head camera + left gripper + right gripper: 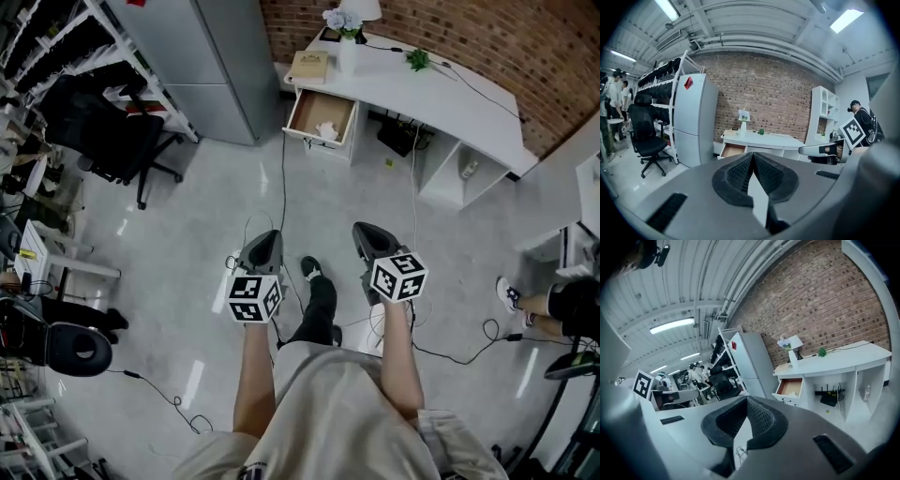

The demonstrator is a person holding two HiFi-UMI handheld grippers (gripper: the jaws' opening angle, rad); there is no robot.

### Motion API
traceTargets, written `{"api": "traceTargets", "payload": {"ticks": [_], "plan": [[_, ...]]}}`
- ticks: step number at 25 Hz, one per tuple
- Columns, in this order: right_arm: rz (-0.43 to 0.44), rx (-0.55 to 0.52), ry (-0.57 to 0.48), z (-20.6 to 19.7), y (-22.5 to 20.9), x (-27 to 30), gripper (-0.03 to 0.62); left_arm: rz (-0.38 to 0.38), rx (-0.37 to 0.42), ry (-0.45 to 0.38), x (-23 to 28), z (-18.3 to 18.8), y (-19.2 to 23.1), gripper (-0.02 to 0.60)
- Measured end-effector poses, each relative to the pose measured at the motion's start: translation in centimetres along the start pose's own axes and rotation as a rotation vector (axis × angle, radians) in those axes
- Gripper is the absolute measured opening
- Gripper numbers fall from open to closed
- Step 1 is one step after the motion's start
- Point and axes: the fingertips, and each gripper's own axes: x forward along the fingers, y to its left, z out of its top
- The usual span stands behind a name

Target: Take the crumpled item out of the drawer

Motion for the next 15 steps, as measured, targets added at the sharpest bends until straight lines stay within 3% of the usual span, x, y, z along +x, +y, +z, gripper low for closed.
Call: {"api": "traceTargets", "payload": {"ticks": [6, 11, 13, 15], "plan": [[0.008, -0.063, 0.078, 1.4, -3.3, 6.3, 0.021, -0.005, -0.031, -0.023, 8.1, 2.7, 3.7, 0.017], [-0.041, -0.077, 0.136, 3.8, -8.4, 11.6, 0.021, -0.048, -0.032, -0.030, 16.1, 5.5, 5.8, 0.017], [-0.061, -0.072, 0.145, 5.3, -10.4, 14.1, 0.021, -0.047, 0.006, -0.018, 19.2, 6.5, 7.2, 0.017], [-0.060, -0.076, 0.168, 6.2, -11.7, 16.6, 0.021, -0.016, 0.094, 0.005, 21.6, 7.0, 9.5, 0.017]]}}
